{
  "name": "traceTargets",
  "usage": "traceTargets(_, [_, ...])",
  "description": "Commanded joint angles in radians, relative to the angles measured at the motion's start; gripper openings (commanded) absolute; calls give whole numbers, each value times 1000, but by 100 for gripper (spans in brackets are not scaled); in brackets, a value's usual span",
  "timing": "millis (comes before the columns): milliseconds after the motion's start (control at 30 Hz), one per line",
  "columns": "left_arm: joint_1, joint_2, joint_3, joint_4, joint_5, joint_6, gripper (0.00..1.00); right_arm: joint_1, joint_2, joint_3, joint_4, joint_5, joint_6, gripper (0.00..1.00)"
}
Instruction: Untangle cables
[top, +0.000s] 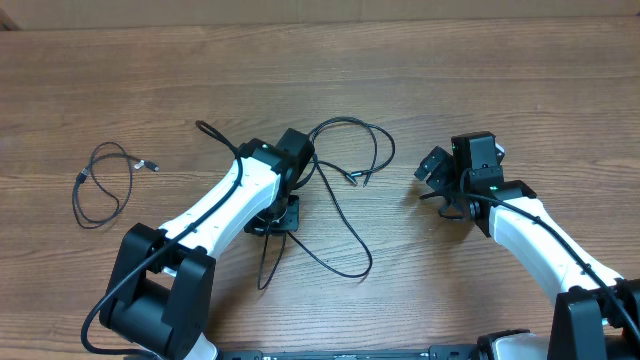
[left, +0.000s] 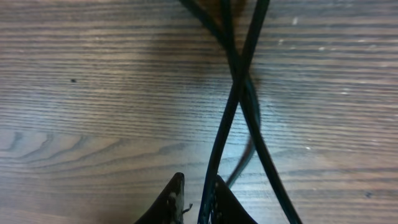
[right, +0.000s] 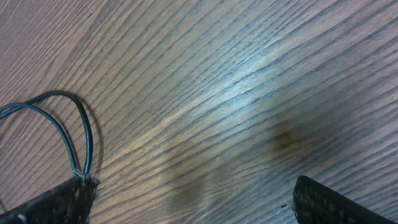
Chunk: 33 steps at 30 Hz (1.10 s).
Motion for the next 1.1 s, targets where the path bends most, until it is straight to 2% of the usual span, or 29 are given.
traceTargets(0, [29,10,-31,18,-21,-4,16,-3,-5,-12,3,17,-3,100])
traceTargets(300, [92,10,-37,53,-15,-6,29,-3,-5,-12,3,17,-3,100])
traceTargets(500, [90,10,-37,90,56,-6,29,-3,-5,-12,3,17,-3,100])
traceTargets(900, [90,10,-115,136,88,-6,29,-3,-5,-12,3,17,-3,100])
traceTargets(1067, [90,10,-135,176,107,-6,35,-3,-5,-12,3,17,-3,100])
